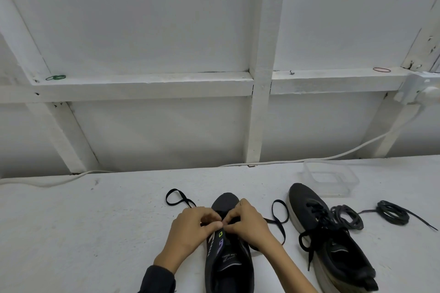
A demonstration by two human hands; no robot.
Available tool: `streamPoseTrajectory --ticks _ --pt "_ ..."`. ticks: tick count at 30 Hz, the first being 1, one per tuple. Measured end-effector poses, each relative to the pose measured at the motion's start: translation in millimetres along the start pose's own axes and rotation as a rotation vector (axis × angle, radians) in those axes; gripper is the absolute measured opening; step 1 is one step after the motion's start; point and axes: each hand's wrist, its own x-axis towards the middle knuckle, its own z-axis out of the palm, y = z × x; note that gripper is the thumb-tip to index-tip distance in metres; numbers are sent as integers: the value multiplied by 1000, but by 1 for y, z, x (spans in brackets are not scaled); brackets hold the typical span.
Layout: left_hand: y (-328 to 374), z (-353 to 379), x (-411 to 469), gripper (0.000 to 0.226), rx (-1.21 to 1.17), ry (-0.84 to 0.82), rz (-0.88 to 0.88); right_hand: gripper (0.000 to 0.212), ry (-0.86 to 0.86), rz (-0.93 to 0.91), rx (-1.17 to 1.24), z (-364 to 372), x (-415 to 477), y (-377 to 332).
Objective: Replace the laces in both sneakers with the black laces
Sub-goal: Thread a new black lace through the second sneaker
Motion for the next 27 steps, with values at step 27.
streamPoseTrajectory --ticks 27 --pt "9 9 -2 6 -29 3 -114 27 -99 63 576 -26 1 -10"
